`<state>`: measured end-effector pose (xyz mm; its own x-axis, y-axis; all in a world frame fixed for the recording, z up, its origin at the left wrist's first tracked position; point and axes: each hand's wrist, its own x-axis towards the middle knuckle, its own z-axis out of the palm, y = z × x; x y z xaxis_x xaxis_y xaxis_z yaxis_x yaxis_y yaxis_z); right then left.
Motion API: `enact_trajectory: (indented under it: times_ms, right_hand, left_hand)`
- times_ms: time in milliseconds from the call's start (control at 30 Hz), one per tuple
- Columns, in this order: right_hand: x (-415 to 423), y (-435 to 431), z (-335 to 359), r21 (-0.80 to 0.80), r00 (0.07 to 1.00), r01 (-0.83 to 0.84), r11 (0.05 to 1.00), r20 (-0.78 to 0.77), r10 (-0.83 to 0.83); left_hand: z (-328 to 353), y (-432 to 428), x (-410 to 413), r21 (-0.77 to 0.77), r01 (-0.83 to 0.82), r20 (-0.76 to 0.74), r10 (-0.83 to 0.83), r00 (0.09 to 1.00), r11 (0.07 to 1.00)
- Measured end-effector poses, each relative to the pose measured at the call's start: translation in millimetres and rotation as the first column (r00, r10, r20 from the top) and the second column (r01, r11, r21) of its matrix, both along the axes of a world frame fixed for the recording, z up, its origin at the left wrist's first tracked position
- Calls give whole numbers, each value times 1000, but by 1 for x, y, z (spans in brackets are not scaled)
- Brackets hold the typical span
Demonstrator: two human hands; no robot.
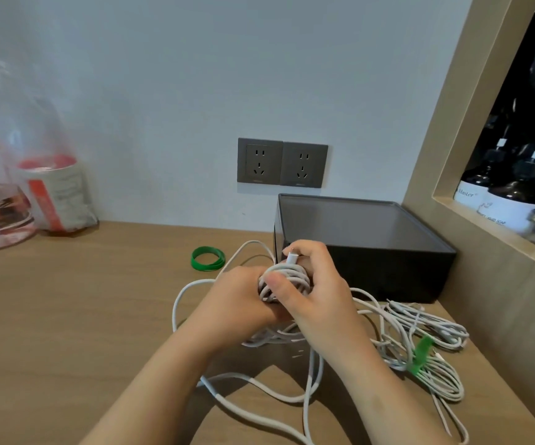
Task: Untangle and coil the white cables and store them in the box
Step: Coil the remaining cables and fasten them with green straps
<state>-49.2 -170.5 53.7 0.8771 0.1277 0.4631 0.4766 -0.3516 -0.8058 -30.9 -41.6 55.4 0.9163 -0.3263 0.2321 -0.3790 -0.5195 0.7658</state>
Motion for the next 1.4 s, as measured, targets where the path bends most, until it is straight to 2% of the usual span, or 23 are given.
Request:
enact_trajectory:
  times_ms: [67,133,267,367,467,567,700,800,900,1000,1100,1267,1400]
  right_hand:
    - [2,-2,-2,49,1000,-21,999,2,21]
    - [7,-5,-2,111,1000,-17,994,-2,17]
    - [9,-4,-5,92,998,45,995,32,-48]
    - [11,-5,-7,138,990,132,982,33,-138]
    - [12,-6,-9,84,984,172,982,36,-175]
    - [12,-5,-8,78,989,129,989,59,-134]
    - [11,-2,-10,91,988,132,987,67,-138]
    - [10,0,-10,73,985,158,985,65,-163]
    - [10,-2,-9,65,980,167,984,96,-173]
    - [11,-2,-10,44,973,184,982,134,-188]
    - [12,1,-13,25,963,206,978,174,-207]
    - [13,1,-14,37,972,169,985,159,-173]
    - [13,2,-14,-12,992,93,996,90,-92]
  left_hand:
    - [0,3,1,-65,-30,-28,28,999,997]
    - [0,6,1,-217,-65,-99,44,994,974]
    - [0,4,-1,-441,-81,-231,-26,973,894]
    - [0,2,-3,-493,-34,-327,-149,933,869]
    - [-1,4,-2,-541,-11,-404,-249,880,841]
    - [-2,4,-1,-613,-67,-447,-276,851,787]
    - [-4,0,3,-701,-187,-426,-194,883,688]
    - [-10,-1,5,-656,-176,-392,-133,910,734]
    - [-7,0,1,-646,-95,-420,-249,873,757]
    - [-1,0,-5,-753,-125,-480,-411,775,646]
    - [0,-1,-6,-797,-224,-521,-451,725,560]
    - [-1,-5,-2,-806,-310,-540,-413,733,504]
    - [-5,0,8,-855,-389,-506,-384,772,344]
